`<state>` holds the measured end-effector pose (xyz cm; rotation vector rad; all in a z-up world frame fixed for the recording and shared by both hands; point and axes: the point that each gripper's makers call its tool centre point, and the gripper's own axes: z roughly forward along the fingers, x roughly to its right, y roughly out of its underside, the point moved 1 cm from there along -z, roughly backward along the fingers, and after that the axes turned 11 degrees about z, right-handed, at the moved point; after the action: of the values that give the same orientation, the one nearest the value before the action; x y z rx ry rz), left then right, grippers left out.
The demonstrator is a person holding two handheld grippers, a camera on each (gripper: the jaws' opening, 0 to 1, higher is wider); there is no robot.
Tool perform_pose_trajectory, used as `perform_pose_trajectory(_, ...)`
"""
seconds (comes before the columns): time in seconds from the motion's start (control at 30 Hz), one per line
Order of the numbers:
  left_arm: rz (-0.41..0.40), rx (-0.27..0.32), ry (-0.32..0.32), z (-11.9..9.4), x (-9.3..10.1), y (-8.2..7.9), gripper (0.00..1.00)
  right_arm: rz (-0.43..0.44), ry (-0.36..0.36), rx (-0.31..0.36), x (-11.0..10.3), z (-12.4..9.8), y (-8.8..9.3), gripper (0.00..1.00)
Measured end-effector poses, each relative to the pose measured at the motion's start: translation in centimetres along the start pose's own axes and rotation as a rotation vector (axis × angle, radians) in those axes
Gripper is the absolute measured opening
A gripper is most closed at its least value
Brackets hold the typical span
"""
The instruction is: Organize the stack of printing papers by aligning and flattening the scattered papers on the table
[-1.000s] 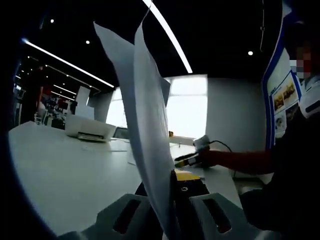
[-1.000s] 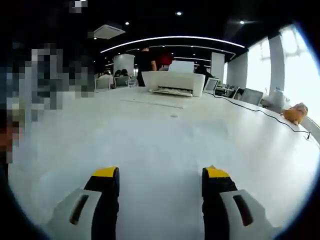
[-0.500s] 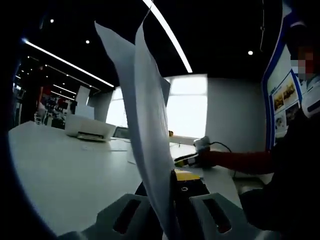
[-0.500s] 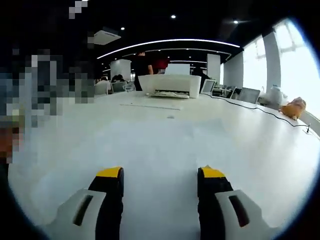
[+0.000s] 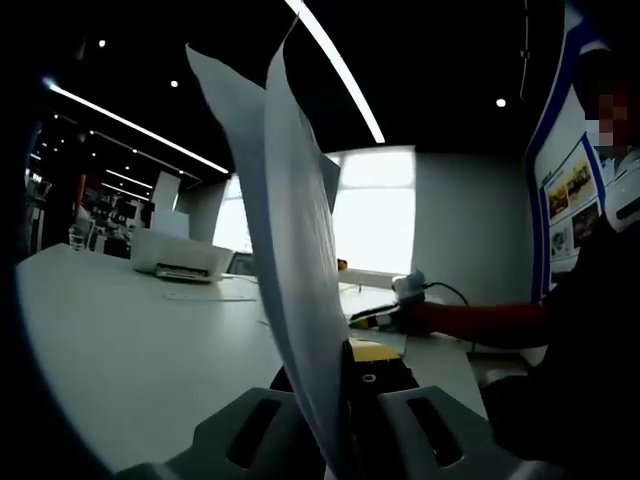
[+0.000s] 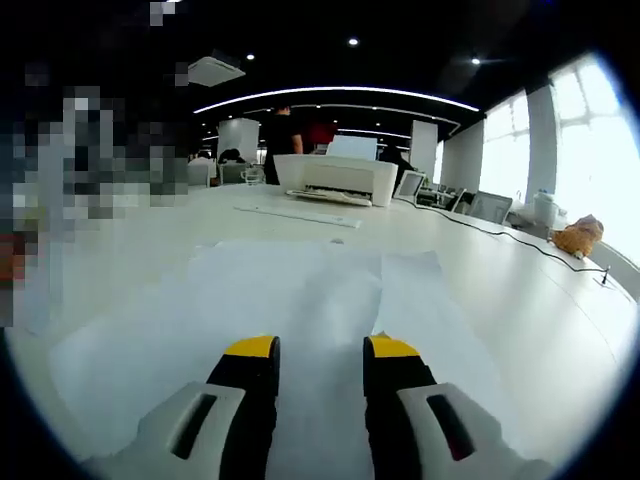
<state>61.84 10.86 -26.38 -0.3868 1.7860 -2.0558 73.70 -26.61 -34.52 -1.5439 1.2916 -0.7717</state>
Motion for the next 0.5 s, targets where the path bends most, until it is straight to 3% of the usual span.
perform_pose_trajectory(0.07,0.001,0.0,-0.001,-0.01,-0.01,0.0,0.05,-0.021,-0.013,-0.014,-0.43,-0.24,0.23,0.09)
perform_pose_trajectory(0.1,0.001,0.001,-0.001,-0.02,-0.03,-0.01,0.05,-0.081,0.021,0.001,-0.08,-0.31,0.05,0.08)
perform_pose_trajectory(0.17,-0.001,0.002,-0.002,-0.04,-0.05,-0.03,0.05,-0.098,0.021,0.007,-0.6,-0.37,0.24,0.07)
perform_pose_trajectory(0.3,0.0,0.002,-0.001,-0.05,0.0,-0.03,0.05,-0.11,0.039,0.014,-0.41,-0.48,0.13,0.09)
perform_pose_trajectory(0.4,0.0,0.004,0.0,-0.06,0.03,-0.05,0.05,-0.096,0.056,0.025,-0.14,-0.59,-0.03,0.19)
perform_pose_trajectory(0.5,-0.003,0.007,-0.001,-0.1,-0.01,-0.11,0.06,-0.087,0.058,0.028,-0.09,-0.7,-0.06,0.23)
